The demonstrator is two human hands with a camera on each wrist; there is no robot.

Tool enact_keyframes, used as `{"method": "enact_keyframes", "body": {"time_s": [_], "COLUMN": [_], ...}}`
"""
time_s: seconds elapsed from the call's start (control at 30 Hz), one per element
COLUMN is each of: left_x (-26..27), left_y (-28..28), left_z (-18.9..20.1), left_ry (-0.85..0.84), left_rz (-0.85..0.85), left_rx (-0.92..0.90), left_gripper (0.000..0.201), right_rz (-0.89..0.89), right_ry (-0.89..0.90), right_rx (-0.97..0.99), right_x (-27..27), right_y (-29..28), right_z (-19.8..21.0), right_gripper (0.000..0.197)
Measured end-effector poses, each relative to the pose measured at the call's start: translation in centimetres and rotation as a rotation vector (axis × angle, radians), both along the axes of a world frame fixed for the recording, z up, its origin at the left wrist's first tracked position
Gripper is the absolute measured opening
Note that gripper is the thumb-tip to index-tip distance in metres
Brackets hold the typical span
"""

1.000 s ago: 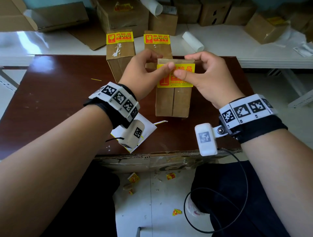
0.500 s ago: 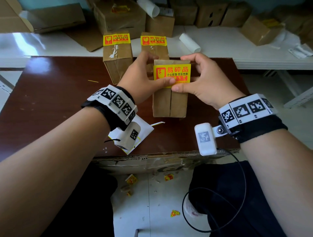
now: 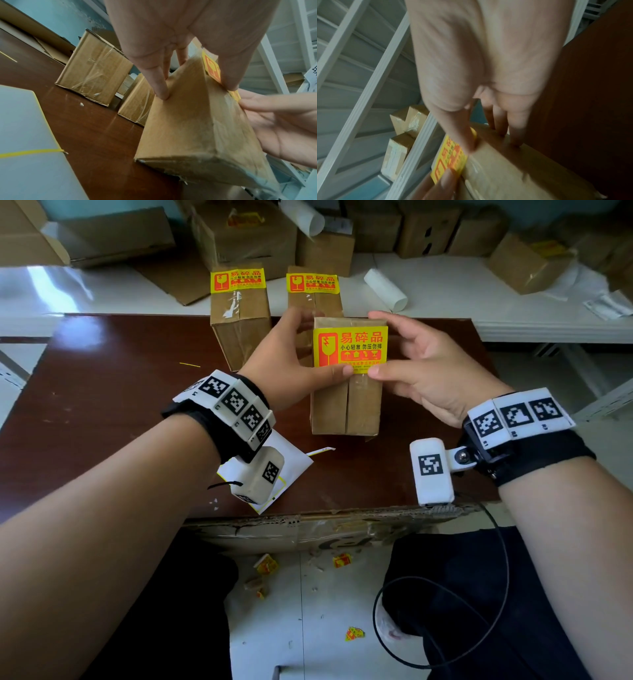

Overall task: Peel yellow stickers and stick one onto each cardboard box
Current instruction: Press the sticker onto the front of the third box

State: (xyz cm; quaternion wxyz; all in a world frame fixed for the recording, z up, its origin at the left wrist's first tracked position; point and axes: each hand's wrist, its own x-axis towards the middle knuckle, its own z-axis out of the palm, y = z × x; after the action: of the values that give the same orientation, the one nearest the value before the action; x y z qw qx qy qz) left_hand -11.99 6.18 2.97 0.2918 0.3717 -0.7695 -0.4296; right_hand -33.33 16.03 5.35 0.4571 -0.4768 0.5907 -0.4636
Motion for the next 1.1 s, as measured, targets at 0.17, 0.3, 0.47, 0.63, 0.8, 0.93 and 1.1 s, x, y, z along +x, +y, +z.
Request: {"method": "enact_keyframes", "body": {"time_s": [0.17,0.3,0.47,0.63,0.8,0.93,1.1], "left_x": [-0.4,-0.3,0.1,0.3,-0.2,-0.2,0.0], "left_y": [0.2,-0.2,-0.7,-0.9,-0.5,-0.1,-0.3], "left_z": [-0.7,-0.8,-0.8,-1.2,-1.1,-0.8,-1.1], "left_ry": [0.018,0.098,0.179,0.220,0.287,0.224,0.175], "left_rz": [0.011,-0.006,-0.075,-0.134,-0.130,-0.104,-0.089], "left_rx": [-0.048,0.039,0.141,0.210,0.256,0.191,0.134], "left_gripper": [0.093,0.094,0.080,0.062,0.050,0.065,0.073], "right_rz": [-0.187,-0.248,-0.242,-0.221,-0.150,-0.161,-0.138], "right_ry": [0.283,0.445,0.429,0.349,0.366,0.406,0.259], "right_rx": [-0.120,-0.175,-0.163,-0.192,-0.159,-0.163,-0.132], "right_x": [2.2,2.8,2.0,1.6,0.9,1.1,1.0], "right_y": [-0.5,-0.7,-1.1,-1.2,-1.2,-1.1,-1.4], "right_z": [-0.8,-1.1,-1.2,-1.6,-2.1,-2.3,-2.1], "right_gripper": [0.068,0.056,0.039,0.021,0.046,0.073,0.065]}}
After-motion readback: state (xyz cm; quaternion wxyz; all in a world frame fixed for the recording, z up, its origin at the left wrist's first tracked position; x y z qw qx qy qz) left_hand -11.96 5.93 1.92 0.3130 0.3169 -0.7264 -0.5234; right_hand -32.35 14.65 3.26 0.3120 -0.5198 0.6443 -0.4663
